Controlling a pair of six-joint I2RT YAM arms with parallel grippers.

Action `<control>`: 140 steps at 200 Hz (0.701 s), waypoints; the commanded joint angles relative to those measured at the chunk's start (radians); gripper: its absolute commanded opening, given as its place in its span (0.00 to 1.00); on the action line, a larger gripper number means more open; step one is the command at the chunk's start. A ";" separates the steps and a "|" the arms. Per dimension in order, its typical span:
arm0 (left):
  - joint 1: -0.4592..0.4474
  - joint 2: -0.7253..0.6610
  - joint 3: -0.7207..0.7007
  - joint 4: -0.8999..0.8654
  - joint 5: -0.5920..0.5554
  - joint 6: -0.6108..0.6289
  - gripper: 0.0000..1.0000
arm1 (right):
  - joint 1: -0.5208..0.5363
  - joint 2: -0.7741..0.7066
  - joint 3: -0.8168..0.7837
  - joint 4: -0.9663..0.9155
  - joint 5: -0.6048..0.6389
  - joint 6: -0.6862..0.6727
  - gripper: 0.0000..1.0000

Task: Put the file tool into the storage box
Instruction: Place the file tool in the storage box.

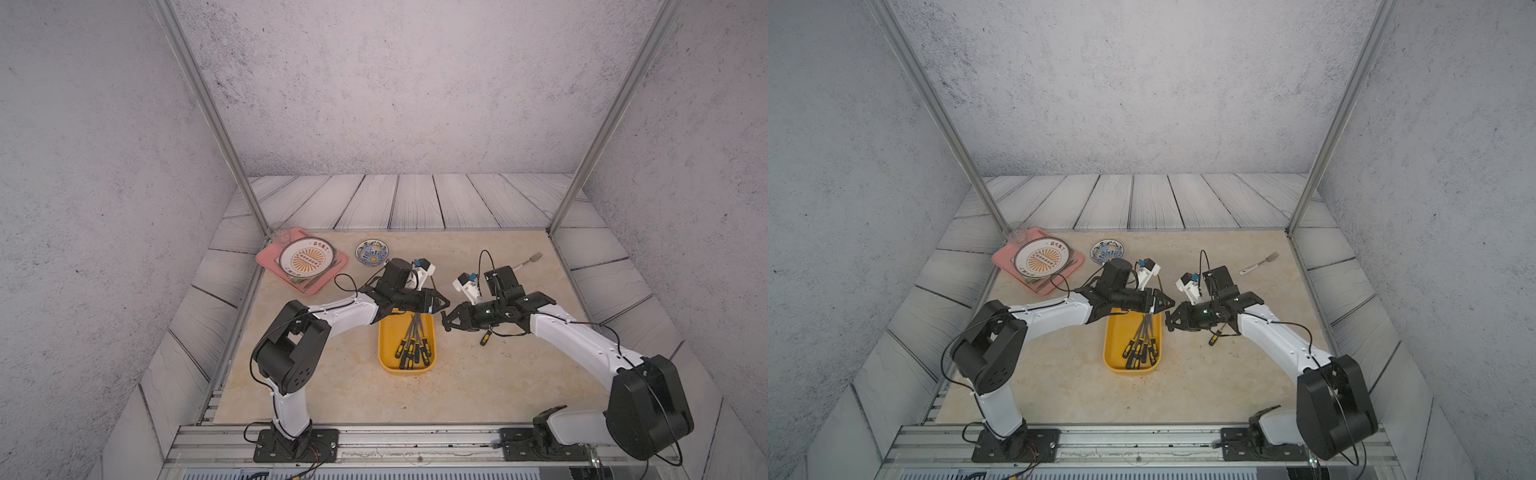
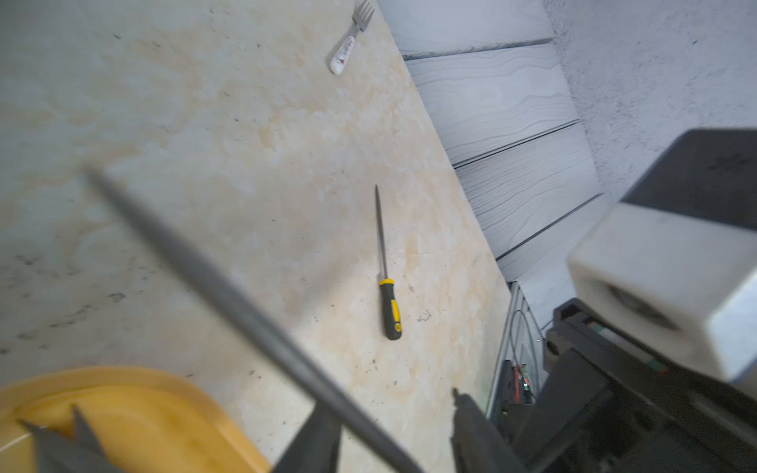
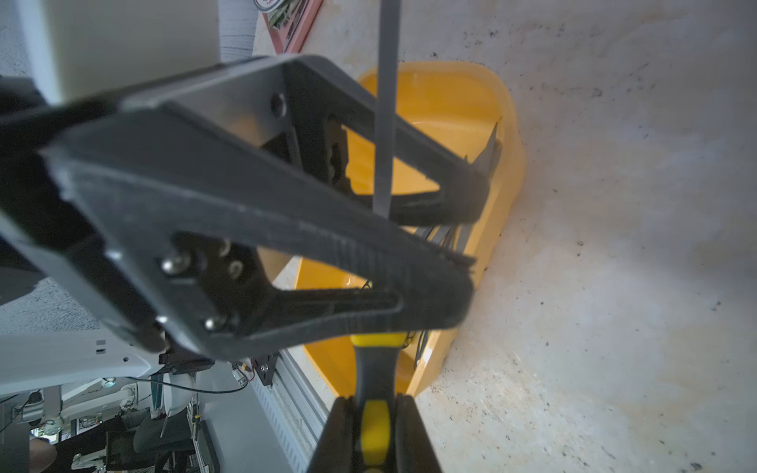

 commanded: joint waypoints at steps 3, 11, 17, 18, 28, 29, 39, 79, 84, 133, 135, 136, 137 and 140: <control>0.003 0.018 0.019 0.001 0.007 0.004 0.09 | 0.004 -0.030 0.010 0.025 -0.051 -0.007 0.00; 0.003 0.015 0.017 -0.014 0.005 0.016 0.02 | 0.005 -0.026 0.010 0.023 -0.050 -0.005 0.00; 0.005 0.009 0.014 -0.027 0.003 0.027 0.00 | 0.004 -0.022 0.011 0.021 -0.049 -0.006 0.00; 0.005 0.008 0.013 -0.028 0.002 0.029 0.00 | 0.005 -0.021 0.012 0.021 -0.049 -0.006 0.00; 0.006 -0.004 0.003 -0.059 -0.003 0.052 0.00 | 0.005 -0.016 0.014 0.016 -0.045 -0.005 0.00; 0.006 -0.006 0.003 -0.060 -0.004 0.053 0.00 | 0.005 -0.016 0.015 0.015 -0.043 -0.005 0.00; 0.008 -0.021 -0.017 -0.091 -0.013 0.079 0.00 | 0.005 -0.013 0.018 0.005 -0.030 -0.003 0.07; 0.015 -0.092 -0.126 -0.181 -0.061 0.170 0.00 | 0.005 0.011 0.027 -0.025 0.036 0.002 0.39; 0.015 -0.097 -0.135 -0.193 -0.071 0.183 0.00 | 0.005 0.015 0.027 -0.025 0.035 0.003 0.39; 0.016 -0.076 -0.153 -0.236 -0.080 0.207 0.54 | 0.005 0.052 0.039 -0.058 0.134 0.015 0.46; 0.016 -0.074 -0.150 -0.237 -0.080 0.206 0.55 | 0.004 0.054 0.040 -0.065 0.144 0.015 0.46; 0.015 -0.074 -0.150 -0.237 -0.080 0.206 0.56 | 0.005 0.054 0.041 -0.067 0.152 0.016 0.47; 0.015 -0.073 -0.149 -0.238 -0.080 0.206 0.56 | 0.005 0.055 0.041 -0.069 0.159 0.016 0.47; 0.015 -0.072 -0.148 -0.238 -0.079 0.206 0.57 | 0.006 0.056 0.043 -0.077 0.179 0.017 0.49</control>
